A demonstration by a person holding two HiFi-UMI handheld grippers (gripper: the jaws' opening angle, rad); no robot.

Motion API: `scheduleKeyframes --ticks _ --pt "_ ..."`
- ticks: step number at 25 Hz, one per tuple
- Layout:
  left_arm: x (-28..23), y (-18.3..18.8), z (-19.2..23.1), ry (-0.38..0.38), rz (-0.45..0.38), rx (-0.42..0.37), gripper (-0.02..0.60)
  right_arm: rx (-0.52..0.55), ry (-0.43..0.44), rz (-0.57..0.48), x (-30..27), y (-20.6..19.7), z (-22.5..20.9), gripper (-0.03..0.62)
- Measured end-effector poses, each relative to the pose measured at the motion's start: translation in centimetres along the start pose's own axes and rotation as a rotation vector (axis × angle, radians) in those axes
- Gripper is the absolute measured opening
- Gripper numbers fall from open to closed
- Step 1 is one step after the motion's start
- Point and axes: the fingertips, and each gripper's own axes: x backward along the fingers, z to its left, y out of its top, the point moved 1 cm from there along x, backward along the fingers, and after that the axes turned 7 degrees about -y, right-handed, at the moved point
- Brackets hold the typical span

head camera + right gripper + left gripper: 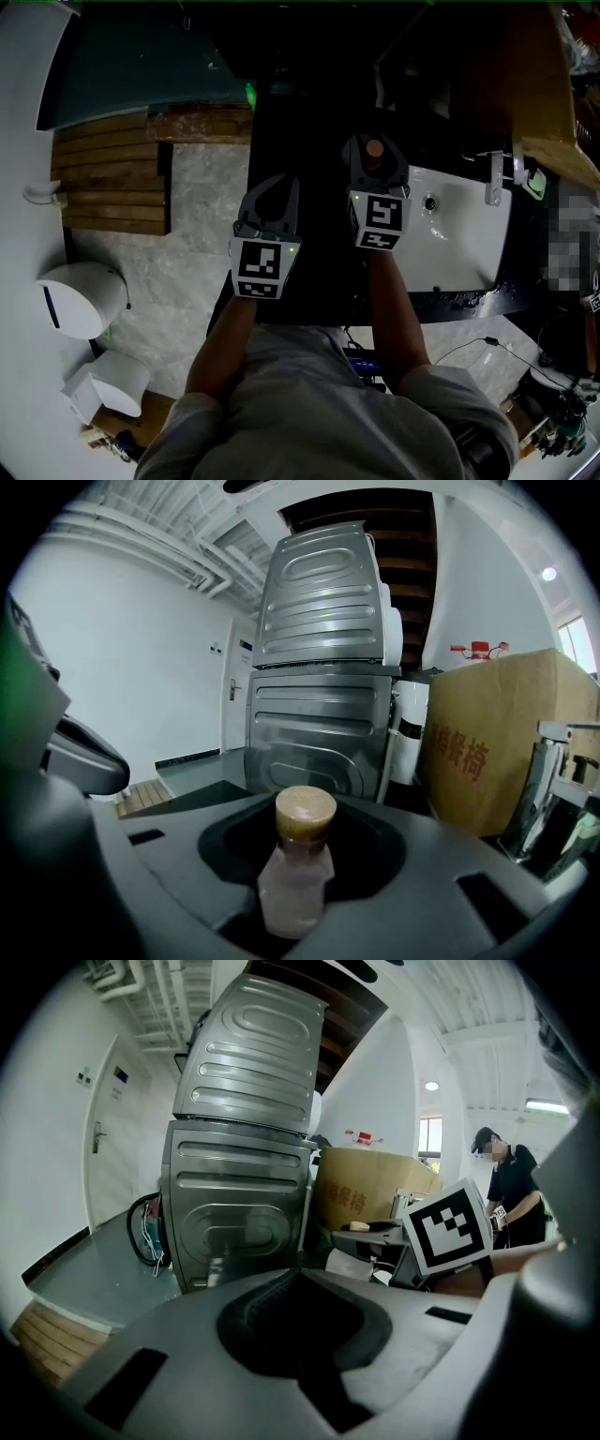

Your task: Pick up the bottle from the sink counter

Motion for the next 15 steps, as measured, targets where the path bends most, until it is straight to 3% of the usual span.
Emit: scheduleKeyframes --ticks 15 --pt "1.5 1.1 -0.3 0.008 -0.029 -0.017 0.012 -0.003 0.035 0.030 0.4 -0.2 0.1 0.121"
